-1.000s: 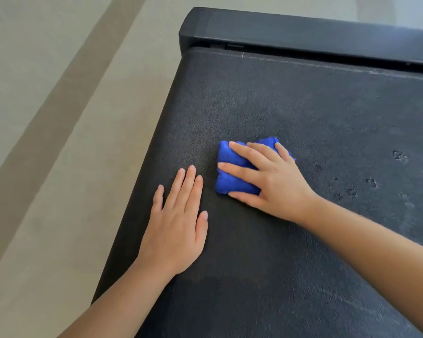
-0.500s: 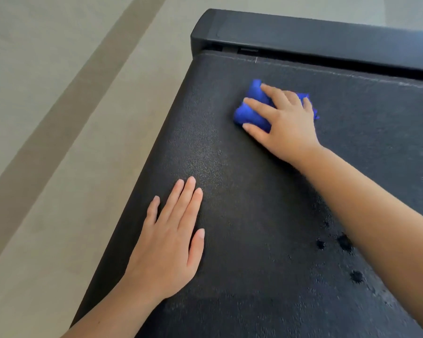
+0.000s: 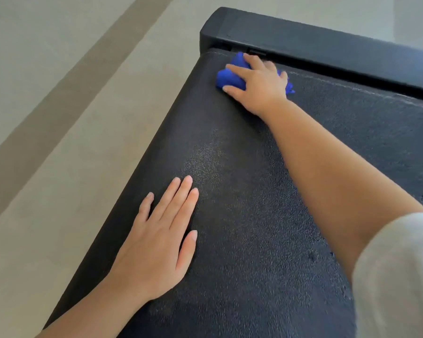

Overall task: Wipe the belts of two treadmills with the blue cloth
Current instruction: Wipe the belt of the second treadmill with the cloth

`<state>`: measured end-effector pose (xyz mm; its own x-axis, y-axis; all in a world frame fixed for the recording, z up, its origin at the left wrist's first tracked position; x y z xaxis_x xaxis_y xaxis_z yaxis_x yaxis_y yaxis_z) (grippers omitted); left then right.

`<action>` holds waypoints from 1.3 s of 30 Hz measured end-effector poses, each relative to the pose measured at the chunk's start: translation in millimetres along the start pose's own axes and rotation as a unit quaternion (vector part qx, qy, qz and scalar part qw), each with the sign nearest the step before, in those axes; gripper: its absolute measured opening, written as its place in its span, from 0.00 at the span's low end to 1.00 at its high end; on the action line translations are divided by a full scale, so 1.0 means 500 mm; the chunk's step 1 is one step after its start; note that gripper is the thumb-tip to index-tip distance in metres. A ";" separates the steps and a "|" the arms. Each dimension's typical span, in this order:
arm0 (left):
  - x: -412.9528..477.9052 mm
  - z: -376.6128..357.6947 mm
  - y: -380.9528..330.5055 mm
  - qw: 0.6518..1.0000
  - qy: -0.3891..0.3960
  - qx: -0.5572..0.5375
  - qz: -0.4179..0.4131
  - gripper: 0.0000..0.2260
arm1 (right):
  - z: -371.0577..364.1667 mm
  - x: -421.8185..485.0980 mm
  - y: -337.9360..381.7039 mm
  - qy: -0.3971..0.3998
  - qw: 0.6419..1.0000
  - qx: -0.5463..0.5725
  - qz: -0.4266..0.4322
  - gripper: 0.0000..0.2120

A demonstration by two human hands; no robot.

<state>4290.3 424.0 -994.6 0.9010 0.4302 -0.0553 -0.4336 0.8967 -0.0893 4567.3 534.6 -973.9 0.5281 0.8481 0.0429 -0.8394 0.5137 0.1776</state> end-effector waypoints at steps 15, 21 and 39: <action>0.000 -0.002 0.002 1.000 0.022 0.002 0.006 0.26 | -0.010 -0.111 0.148 -0.056 0.970 0.047 0.232 0.26; -0.002 -0.001 0.002 1.000 -0.001 -0.008 0.003 0.25 | -0.015 0.069 0.076 -0.039 0.998 0.030 -0.027 0.24; -0.003 0.008 -0.003 1.000 -0.015 -0.018 -0.007 0.24 | 0.021 -0.013 -0.078 -0.046 0.998 0.004 -0.044 0.25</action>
<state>4289.5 422.5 -990.5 0.9064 0.4219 -0.0231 -0.4213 0.8982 -0.1255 4597.8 507.6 -970.9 0.6103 0.7836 0.1163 -0.7879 0.5852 0.1917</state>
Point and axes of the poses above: each hand's wrist, its own x-axis towards the middle knuckle, its own z-axis out of the back of the hand, y = z × x, the point moved 8 cm from there along x, towards the middle knuckle, and after that the axes turned 5 degrees about -z, right-handed, at the moved point
